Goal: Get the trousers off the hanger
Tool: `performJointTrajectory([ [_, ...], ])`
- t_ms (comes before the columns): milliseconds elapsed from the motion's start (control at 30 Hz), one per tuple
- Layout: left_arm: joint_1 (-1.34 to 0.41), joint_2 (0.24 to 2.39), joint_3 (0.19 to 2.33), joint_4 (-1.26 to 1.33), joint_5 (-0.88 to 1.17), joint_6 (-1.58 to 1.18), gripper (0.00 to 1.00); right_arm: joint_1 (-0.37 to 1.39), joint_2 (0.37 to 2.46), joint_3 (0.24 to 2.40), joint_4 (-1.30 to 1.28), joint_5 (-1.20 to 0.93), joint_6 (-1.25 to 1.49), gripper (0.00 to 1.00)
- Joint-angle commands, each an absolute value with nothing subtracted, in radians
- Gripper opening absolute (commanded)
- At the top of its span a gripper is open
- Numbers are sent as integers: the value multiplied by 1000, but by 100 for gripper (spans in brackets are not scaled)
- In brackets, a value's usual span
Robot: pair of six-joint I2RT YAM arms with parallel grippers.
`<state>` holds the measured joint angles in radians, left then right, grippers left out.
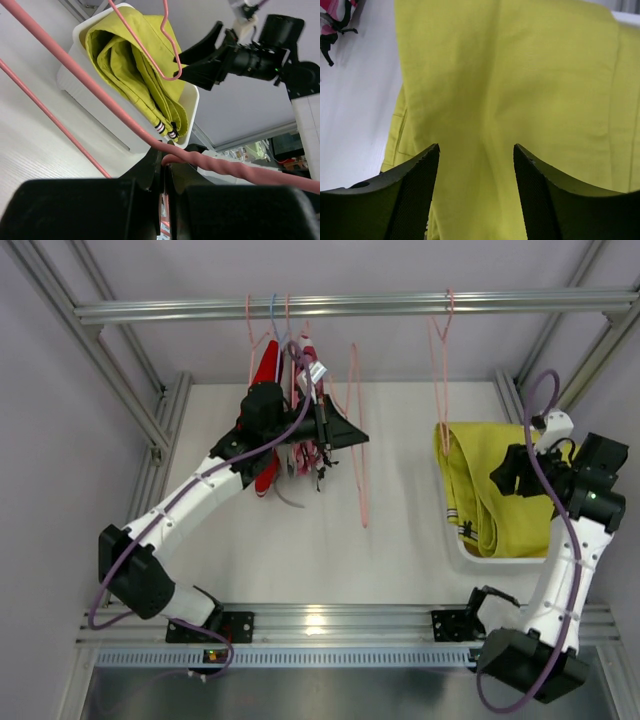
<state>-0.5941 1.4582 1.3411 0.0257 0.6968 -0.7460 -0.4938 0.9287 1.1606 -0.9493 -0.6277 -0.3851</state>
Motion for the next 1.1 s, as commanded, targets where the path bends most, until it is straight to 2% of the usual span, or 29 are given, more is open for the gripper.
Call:
performJointTrajectory([
  [0, -592, 1411, 1351, 84, 716, -703, 0, -514, 1028, 1164, -901, -722, -380, 61],
  [100, -594, 1405, 1350, 77, 710, -677, 0, -503, 1077, 1137, -845, -697, -388, 71],
  [300, -603, 1402, 1358, 40, 695, -606, 0, -419, 1181, 1042, -758, -514, -442, 83],
  [500, -624, 1394, 1341, 5, 658, -517, 0, -273, 1238, 953, -663, -296, -433, 88],
  [733, -637, 1413, 1313, 5, 634, -518, 0, -273, 1322, 925, -687, -278, -413, 90],
  [833, -647, 1419, 1324, 5, 609, -509, 0, -275, 1278, 922, -709, -343, -420, 90],
  [967, -666, 1404, 1345, -41, 581, -485, 0, -281, 1087, 963, -729, -434, -413, 92],
  [1067, -690, 1382, 1353, -70, 555, -466, 0, -287, 947, 1018, -738, -480, -393, 99],
])
